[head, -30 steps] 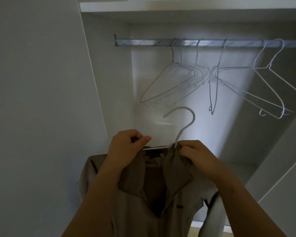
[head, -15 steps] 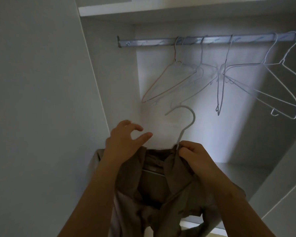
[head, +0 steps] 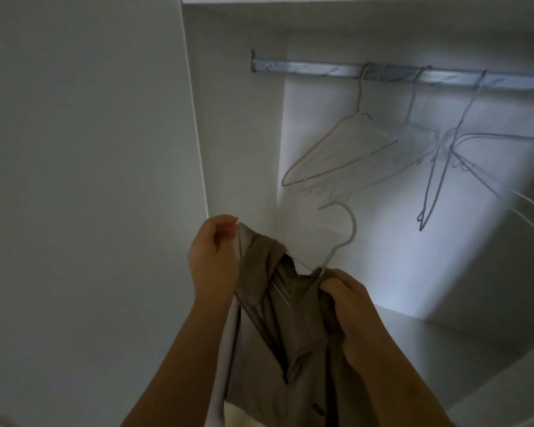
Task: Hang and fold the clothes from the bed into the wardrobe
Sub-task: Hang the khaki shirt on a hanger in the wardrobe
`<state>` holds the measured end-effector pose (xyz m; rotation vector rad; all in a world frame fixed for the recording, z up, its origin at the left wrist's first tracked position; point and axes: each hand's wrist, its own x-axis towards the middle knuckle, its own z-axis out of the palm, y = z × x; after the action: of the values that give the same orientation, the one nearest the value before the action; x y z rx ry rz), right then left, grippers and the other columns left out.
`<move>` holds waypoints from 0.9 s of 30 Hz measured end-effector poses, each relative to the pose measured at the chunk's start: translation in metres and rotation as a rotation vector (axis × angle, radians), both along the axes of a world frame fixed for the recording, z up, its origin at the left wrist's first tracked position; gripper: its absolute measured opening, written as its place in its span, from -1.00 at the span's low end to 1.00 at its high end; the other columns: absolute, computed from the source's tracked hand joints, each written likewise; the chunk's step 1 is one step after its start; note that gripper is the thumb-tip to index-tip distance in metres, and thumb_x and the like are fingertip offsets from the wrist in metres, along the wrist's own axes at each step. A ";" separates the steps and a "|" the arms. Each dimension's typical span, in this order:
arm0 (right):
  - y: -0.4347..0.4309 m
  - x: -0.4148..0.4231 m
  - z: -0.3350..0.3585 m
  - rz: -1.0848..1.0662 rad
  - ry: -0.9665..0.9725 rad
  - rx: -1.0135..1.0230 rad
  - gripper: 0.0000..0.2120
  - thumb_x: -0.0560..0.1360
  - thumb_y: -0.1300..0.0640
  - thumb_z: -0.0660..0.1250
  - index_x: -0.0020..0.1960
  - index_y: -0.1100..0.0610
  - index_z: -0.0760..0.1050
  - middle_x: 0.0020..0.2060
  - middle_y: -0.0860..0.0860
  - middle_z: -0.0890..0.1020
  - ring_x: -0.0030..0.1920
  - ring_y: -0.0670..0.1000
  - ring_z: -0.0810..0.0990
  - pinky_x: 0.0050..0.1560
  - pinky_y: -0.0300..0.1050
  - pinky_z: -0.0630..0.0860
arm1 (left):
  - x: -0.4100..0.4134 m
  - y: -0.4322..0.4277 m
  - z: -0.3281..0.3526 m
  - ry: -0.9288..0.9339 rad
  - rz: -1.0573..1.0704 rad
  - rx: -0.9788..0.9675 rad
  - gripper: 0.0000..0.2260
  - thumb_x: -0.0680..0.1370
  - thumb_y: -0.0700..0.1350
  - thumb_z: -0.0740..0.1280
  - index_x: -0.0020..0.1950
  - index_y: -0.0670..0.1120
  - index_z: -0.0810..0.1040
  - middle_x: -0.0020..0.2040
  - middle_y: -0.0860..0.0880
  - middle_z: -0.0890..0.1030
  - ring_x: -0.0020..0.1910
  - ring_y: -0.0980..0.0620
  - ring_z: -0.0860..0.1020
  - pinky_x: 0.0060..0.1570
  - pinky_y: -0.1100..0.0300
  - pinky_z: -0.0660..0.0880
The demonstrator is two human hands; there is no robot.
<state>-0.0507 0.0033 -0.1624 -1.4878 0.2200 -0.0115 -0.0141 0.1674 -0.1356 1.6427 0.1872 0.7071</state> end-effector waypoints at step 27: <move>0.109 0.265 0.136 0.033 -0.192 0.200 -0.72 0.46 0.49 0.04 -0.01 0.34 0.48 -0.18 0.39 0.49 -0.26 0.15 0.46 -0.20 -0.10 0.41 | 0.221 0.048 0.081 0.021 -0.350 -0.211 -0.73 0.59 -0.25 0.16 -0.14 0.10 0.48 -0.11 0.07 0.58 0.00 0.01 0.56 0.09 0.14 0.48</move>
<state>0.2147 0.1128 -0.0263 -1.2812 0.0401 -0.1023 0.2072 0.2159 -0.0550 1.4324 -0.0127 0.3888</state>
